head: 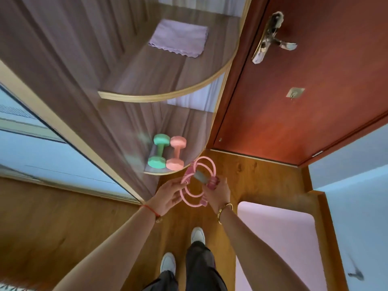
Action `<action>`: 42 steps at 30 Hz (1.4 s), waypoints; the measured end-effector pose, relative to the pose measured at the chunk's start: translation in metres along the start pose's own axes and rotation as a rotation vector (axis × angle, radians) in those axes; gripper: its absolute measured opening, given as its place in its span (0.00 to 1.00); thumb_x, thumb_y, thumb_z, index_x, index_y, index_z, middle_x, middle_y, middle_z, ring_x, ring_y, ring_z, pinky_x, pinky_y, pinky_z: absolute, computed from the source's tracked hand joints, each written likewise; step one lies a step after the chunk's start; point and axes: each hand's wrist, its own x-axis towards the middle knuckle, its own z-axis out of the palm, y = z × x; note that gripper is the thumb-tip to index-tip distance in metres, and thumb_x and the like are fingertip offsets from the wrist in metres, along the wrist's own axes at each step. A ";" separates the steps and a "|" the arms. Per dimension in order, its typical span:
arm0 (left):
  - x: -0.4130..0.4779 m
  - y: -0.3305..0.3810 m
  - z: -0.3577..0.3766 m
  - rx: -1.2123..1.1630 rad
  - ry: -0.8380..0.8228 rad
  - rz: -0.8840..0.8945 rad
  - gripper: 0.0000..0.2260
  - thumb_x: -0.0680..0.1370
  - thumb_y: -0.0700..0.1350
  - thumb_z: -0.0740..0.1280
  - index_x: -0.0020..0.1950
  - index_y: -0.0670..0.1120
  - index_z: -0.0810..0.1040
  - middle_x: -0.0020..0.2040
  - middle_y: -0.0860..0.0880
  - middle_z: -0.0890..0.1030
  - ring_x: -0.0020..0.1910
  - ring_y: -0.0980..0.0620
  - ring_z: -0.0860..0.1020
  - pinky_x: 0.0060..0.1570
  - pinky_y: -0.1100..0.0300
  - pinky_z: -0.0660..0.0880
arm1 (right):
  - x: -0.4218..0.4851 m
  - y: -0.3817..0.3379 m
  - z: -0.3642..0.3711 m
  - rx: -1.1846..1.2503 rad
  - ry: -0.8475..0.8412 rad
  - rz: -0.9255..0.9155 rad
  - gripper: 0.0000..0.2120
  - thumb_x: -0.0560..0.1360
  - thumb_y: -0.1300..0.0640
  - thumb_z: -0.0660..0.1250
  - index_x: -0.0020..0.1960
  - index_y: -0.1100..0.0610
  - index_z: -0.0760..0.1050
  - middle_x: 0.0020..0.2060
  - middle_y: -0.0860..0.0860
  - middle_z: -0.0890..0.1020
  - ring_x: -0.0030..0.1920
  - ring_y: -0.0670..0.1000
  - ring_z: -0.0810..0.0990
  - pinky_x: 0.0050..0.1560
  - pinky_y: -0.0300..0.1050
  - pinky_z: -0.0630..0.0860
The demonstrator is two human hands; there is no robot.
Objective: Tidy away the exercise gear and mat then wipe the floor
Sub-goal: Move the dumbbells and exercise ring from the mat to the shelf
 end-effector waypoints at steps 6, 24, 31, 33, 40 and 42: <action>0.065 0.040 -0.006 -0.122 0.076 0.059 0.12 0.81 0.41 0.67 0.65 0.44 0.78 0.54 0.43 0.81 0.53 0.47 0.79 0.52 0.57 0.74 | 0.088 -0.047 0.013 -0.123 -0.120 -0.089 0.15 0.74 0.60 0.69 0.58 0.56 0.68 0.49 0.54 0.80 0.39 0.48 0.80 0.26 0.29 0.71; 0.258 0.093 0.003 0.026 0.192 0.094 0.06 0.80 0.39 0.65 0.53 0.48 0.78 0.46 0.47 0.82 0.43 0.53 0.80 0.39 0.63 0.76 | 0.307 -0.065 0.057 -0.258 -0.179 -0.208 0.19 0.70 0.61 0.74 0.57 0.59 0.69 0.51 0.55 0.78 0.51 0.54 0.79 0.51 0.44 0.79; 0.282 0.074 0.016 0.163 0.172 0.060 0.14 0.81 0.34 0.64 0.65 0.44 0.73 0.63 0.45 0.79 0.63 0.45 0.78 0.52 0.58 0.78 | 0.347 -0.022 0.074 -0.295 -0.211 -0.126 0.17 0.74 0.63 0.70 0.59 0.62 0.69 0.51 0.56 0.79 0.52 0.55 0.81 0.52 0.46 0.81; 0.288 0.072 0.017 0.261 0.208 0.063 0.20 0.80 0.34 0.66 0.71 0.43 0.70 0.66 0.44 0.77 0.67 0.44 0.75 0.53 0.58 0.77 | 0.354 -0.014 0.079 -0.287 -0.209 -0.101 0.19 0.73 0.63 0.71 0.60 0.62 0.69 0.52 0.56 0.79 0.52 0.55 0.81 0.52 0.45 0.81; 0.297 0.054 0.018 0.604 0.239 0.168 0.09 0.79 0.44 0.70 0.58 0.51 0.76 0.51 0.50 0.81 0.52 0.52 0.80 0.50 0.63 0.76 | 0.356 0.003 0.101 -0.319 -0.199 -0.044 0.24 0.74 0.59 0.70 0.67 0.60 0.66 0.56 0.57 0.79 0.54 0.57 0.82 0.53 0.51 0.82; 0.295 0.047 0.019 0.662 0.230 0.185 0.06 0.79 0.43 0.70 0.50 0.55 0.76 0.46 0.52 0.80 0.47 0.56 0.79 0.42 0.68 0.71 | 0.348 0.005 0.103 -0.323 -0.204 -0.029 0.23 0.76 0.59 0.69 0.68 0.60 0.66 0.58 0.58 0.78 0.56 0.57 0.81 0.56 0.50 0.81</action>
